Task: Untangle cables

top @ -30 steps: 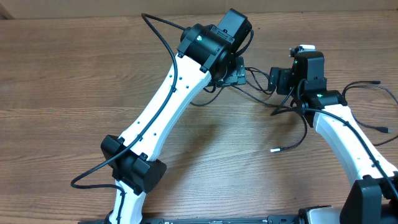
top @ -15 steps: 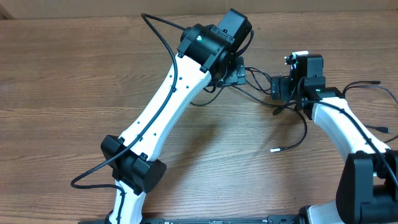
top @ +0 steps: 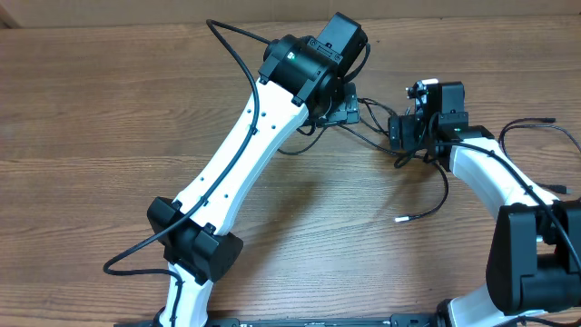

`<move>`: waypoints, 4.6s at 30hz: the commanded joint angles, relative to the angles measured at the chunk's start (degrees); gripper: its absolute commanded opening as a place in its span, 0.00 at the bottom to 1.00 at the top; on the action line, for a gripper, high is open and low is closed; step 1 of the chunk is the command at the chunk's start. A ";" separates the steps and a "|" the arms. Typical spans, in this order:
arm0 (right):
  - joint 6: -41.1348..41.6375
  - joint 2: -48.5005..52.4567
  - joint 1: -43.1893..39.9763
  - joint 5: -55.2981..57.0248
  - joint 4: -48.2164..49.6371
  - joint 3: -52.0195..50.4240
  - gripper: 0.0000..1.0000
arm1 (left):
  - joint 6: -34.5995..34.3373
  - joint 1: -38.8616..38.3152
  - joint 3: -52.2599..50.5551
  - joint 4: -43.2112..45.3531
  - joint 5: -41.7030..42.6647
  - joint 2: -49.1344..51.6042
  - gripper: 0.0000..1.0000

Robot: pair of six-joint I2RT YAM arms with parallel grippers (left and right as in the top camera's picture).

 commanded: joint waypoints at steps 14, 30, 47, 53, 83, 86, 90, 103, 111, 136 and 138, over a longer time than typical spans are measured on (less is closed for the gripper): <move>0.13 0.28 -0.02 -1.64 -0.52 1.51 0.99 | 0.07 -0.28 0.31 0.07 0.04 0.74 1.00; -0.07 -4.48 -1.42 -1.44 -5.09 1.57 0.99 | 0.07 -0.28 0.31 0.07 0.04 0.74 1.00; 0.17 -4.72 -9.99 -16.06 -4.02 1.60 0.96 | 0.07 -0.28 0.31 0.07 0.04 0.74 1.00; 0.15 -4.70 -9.97 -19.47 -2.36 1.57 0.97 | 0.09 -0.28 0.31 0.07 0.04 0.74 1.00; 2.16 2.93 -9.86 -19.63 0.61 1.53 0.95 | 0.07 -0.28 0.31 0.07 0.04 0.74 1.00; 2.16 3.04 -9.86 -19.63 0.50 1.53 0.95 | 0.09 -0.28 0.31 0.07 0.04 0.74 1.00; 2.16 3.04 -9.86 -19.63 0.50 1.51 0.94 | 0.07 -0.28 0.31 0.07 0.04 0.74 1.00; 2.16 3.54 -9.14 -19.65 0.85 0.37 0.93 | 0.07 -0.28 0.31 0.07 0.04 0.74 1.00; 2.14 4.28 -5.73 -19.56 1.99 0.37 0.92 | 0.07 -0.28 0.31 0.07 0.04 0.74 1.00; 11.98 10.78 -7.28 -11.39 9.64 0.39 0.93 | 0.07 -0.28 0.31 0.07 0.04 0.74 1.00; 12.48 10.78 -7.48 -11.50 10.32 0.39 0.93 | 0.09 -0.28 0.31 0.07 0.04 0.74 1.00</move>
